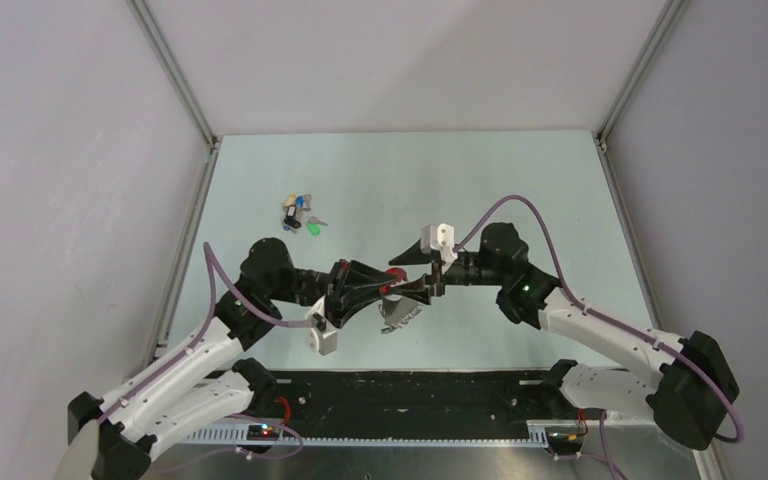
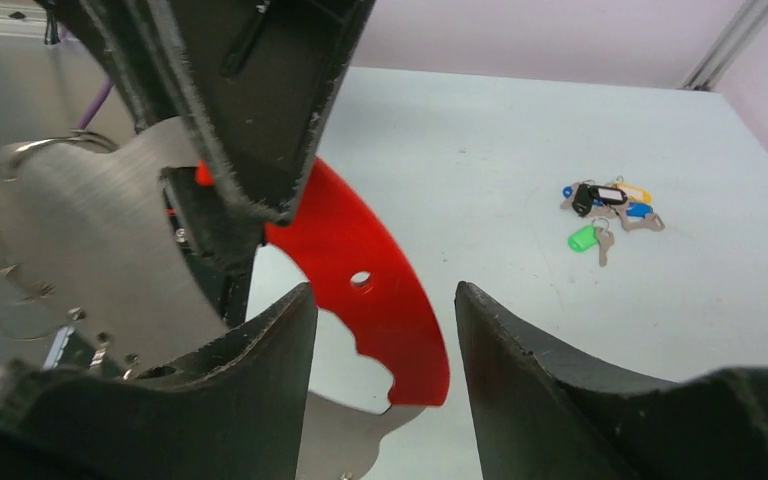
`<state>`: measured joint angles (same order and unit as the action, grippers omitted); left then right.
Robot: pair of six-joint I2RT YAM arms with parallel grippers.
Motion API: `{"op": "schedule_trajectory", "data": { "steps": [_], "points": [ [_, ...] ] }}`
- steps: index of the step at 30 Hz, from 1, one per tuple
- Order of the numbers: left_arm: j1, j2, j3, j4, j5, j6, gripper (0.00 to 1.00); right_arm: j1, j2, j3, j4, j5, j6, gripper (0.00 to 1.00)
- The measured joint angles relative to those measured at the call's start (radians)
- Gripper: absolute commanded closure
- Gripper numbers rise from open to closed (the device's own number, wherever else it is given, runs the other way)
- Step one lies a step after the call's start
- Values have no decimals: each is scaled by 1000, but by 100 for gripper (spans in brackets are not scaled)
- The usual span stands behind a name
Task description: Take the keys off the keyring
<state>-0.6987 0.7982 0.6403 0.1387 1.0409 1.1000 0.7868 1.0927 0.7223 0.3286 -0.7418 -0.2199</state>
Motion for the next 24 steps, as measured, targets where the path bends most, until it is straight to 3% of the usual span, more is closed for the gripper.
{"op": "schedule_trajectory", "data": {
  "steps": [9, 11, 16, 19, 24],
  "points": [
    [1, -2, 0, -18, 45, 3, 100, 50, 43, 6, 35, 69, -22, 39],
    [2, -2, 0, -18, 46, 8, 100, 54, 43, 6, 38, 80, -26, 46],
    [9, -5, 0, -16, 37, 1, 98, 63, 42, 6, 33, 78, -75, 95],
    [18, -18, 0, -16, 35, -11, 90, 68, 30, 5, 13, 72, -129, 100],
    [17, -20, 0, 9, 32, -1, 63, 74, -10, 5, -18, 128, -152, 100]
  ]
}}
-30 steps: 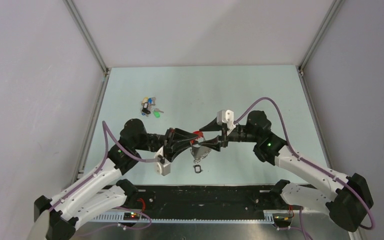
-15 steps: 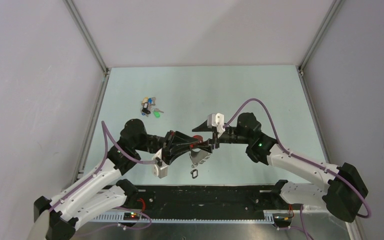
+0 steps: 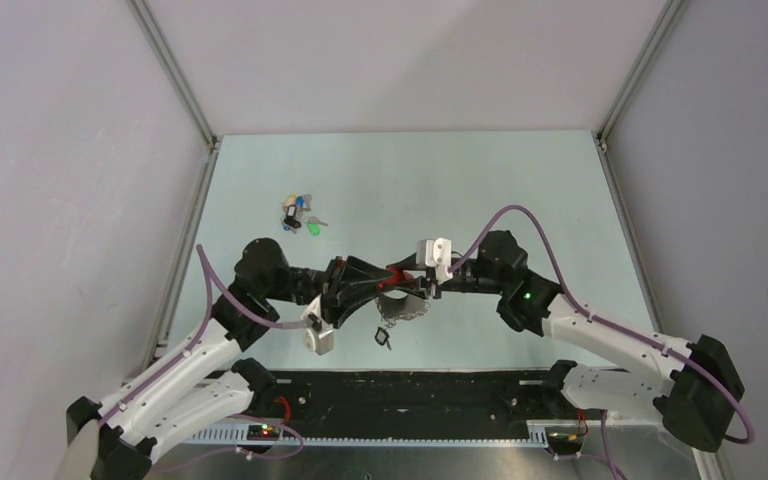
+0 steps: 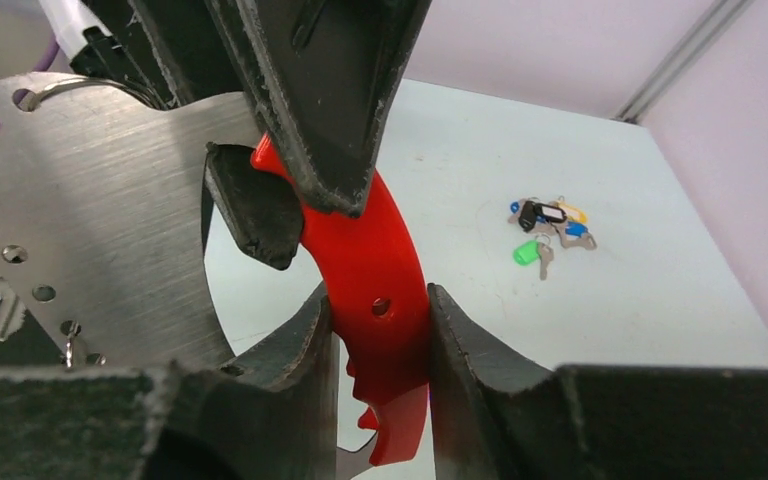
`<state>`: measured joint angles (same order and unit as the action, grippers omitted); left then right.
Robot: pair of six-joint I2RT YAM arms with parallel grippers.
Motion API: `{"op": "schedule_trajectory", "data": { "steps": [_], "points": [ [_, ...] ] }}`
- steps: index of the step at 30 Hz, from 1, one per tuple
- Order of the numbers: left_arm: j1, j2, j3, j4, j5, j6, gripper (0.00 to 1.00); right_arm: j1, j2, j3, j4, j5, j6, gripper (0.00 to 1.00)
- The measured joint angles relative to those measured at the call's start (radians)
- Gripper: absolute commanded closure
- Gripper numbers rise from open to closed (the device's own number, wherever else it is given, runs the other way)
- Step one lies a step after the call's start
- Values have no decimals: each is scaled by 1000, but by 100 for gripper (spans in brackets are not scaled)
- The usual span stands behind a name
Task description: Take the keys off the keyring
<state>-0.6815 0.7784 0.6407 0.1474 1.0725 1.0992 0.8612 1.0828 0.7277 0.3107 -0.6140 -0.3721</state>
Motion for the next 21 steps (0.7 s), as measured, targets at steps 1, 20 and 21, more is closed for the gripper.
{"op": "schedule_trajectory", "data": {
  "steps": [1, 20, 21],
  "points": [
    [0, 1, 0, 6, -2, 1, 29, 1, -6, 0, -7, 10, 0, 100],
    [-18, 135, 151, 29, -145, -488, 0, -241, -290, -32, -100, 211, 131, 100],
    [-18, 146, 165, 29, -167, -547, 0, -244, -300, -32, -100, 227, 139, 100]
  ]
}}
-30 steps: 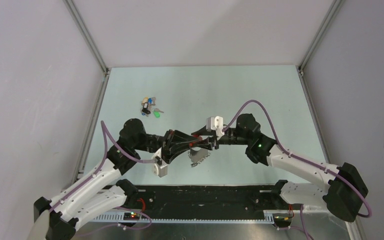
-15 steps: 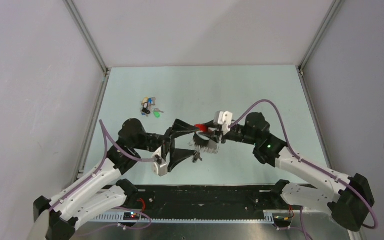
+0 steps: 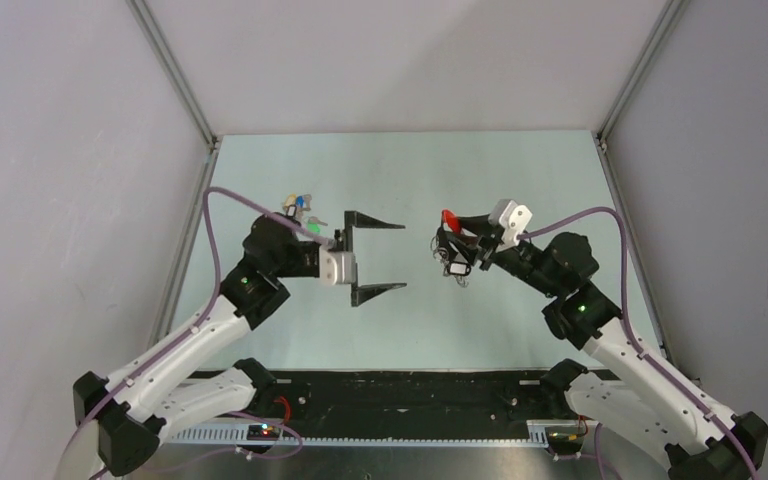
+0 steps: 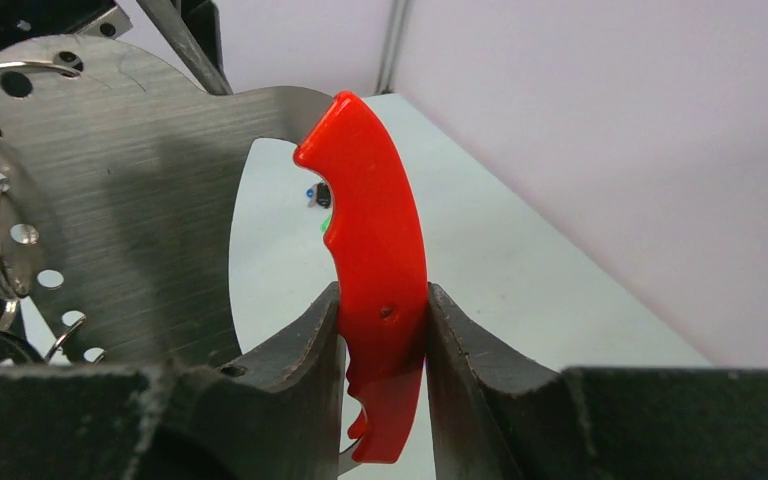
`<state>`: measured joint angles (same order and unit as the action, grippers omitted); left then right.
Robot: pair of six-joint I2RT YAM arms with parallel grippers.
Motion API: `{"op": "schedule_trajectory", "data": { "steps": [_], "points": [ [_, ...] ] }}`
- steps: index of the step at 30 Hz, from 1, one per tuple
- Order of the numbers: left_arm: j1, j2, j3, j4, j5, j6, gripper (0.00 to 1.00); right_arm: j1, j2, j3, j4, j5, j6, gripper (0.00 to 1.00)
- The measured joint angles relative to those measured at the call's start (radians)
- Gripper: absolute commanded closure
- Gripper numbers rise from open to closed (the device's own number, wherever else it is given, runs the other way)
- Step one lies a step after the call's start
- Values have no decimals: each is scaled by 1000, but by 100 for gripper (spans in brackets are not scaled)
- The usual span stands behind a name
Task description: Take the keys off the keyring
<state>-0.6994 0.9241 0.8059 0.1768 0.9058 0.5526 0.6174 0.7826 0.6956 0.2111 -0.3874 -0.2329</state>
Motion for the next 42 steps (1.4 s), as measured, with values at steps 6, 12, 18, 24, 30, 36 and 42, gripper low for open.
{"op": "schedule_trajectory", "data": {
  "steps": [6, 12, 18, 24, 30, 36, 42],
  "points": [
    [0, 52, 55, 10, -170, -328, 0, -4, -16, 0, 1, 95, 45, 100],
    [0, 108, 61, 24, -246, -536, 0, -4, -16, 0, 3, 188, 79, 100],
    [1, 135, 61, 48, -244, -623, 1, -4, -16, 0, 13, 349, 140, 100],
    [-12, 164, 62, 89, -233, -650, 9, 8, 3, 0, 44, 423, 159, 100],
    [-37, 158, 59, 125, -230, -641, 17, 70, 34, 0, 65, 463, 135, 100],
    [-40, 151, 54, 159, -231, -631, 26, 139, 80, 0, 99, 497, 90, 100],
    [-43, 143, 40, 171, -242, -624, 43, 177, 105, 0, 121, 512, 71, 100]
  ]
}}
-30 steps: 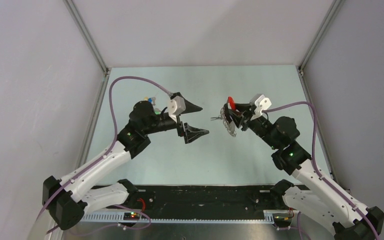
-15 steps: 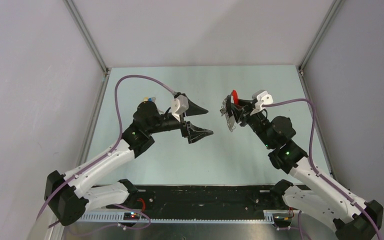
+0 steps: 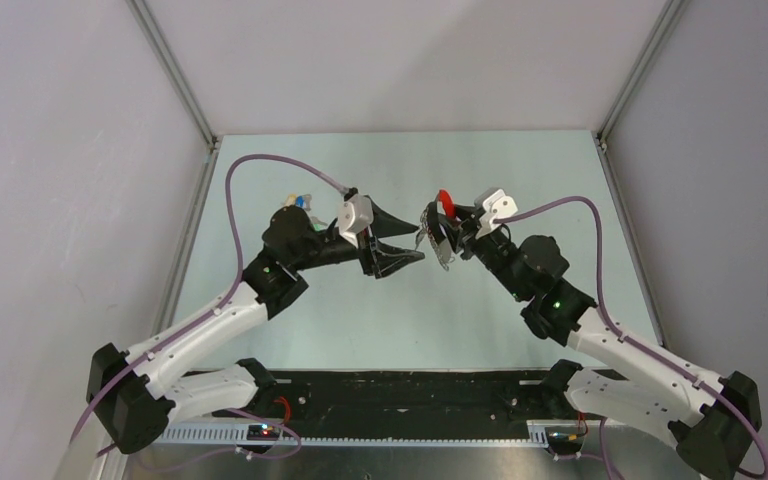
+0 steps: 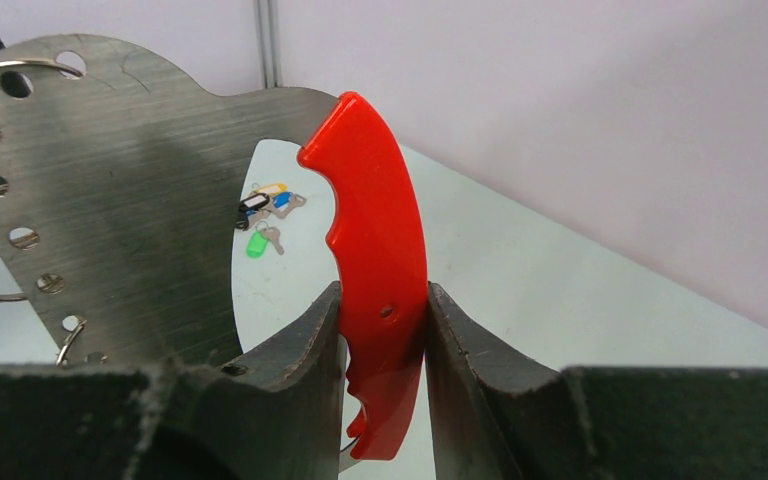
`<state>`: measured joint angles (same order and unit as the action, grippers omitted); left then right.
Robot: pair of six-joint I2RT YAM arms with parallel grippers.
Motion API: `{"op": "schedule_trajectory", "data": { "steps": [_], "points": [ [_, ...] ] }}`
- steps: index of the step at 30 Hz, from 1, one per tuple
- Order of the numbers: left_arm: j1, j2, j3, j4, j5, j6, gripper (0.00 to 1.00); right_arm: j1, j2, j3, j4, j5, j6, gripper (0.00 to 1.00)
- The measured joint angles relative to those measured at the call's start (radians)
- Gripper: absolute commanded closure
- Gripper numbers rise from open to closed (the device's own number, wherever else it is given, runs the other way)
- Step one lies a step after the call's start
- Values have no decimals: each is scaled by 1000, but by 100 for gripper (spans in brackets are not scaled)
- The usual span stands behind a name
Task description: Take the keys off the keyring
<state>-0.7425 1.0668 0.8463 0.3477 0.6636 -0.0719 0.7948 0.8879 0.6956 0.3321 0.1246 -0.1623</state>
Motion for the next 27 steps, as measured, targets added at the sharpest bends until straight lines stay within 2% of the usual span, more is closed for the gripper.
{"op": "schedule_trajectory", "data": {
  "steps": [2, 4, 8, 9, 13, 22, 24, 25, 27],
  "points": [
    [-1, 0, 0, 3, -2, 1, 44, 8, 6, 0, 5, 3, -5, 100],
    [-1, -1, 0, 6, -3, 1, 49, 15, 11, 0, 7, 3, -11, 100],
    [-1, -1, 0, 10, -5, 3, 69, 25, 19, 0, 14, 3, -19, 100],
    [-1, -1, 0, 10, -5, 5, 77, 26, 19, 0, 15, 3, -23, 100],
    [-2, -1, -2, 10, -6, 18, 98, 32, 19, 0, 18, 4, -27, 100],
    [-2, -22, -18, 7, -53, 34, 100, 35, 19, 0, 18, 61, -34, 98],
    [-2, -24, -18, -5, -87, 48, 100, 34, 19, 0, 17, 96, -34, 65],
    [-2, -24, -17, -16, -104, 60, 100, 34, 19, 0, 15, 114, -35, 37],
    [-2, -24, -4, -56, -147, 87, 100, 30, 23, 0, 10, 149, -40, 20]
  ]
}}
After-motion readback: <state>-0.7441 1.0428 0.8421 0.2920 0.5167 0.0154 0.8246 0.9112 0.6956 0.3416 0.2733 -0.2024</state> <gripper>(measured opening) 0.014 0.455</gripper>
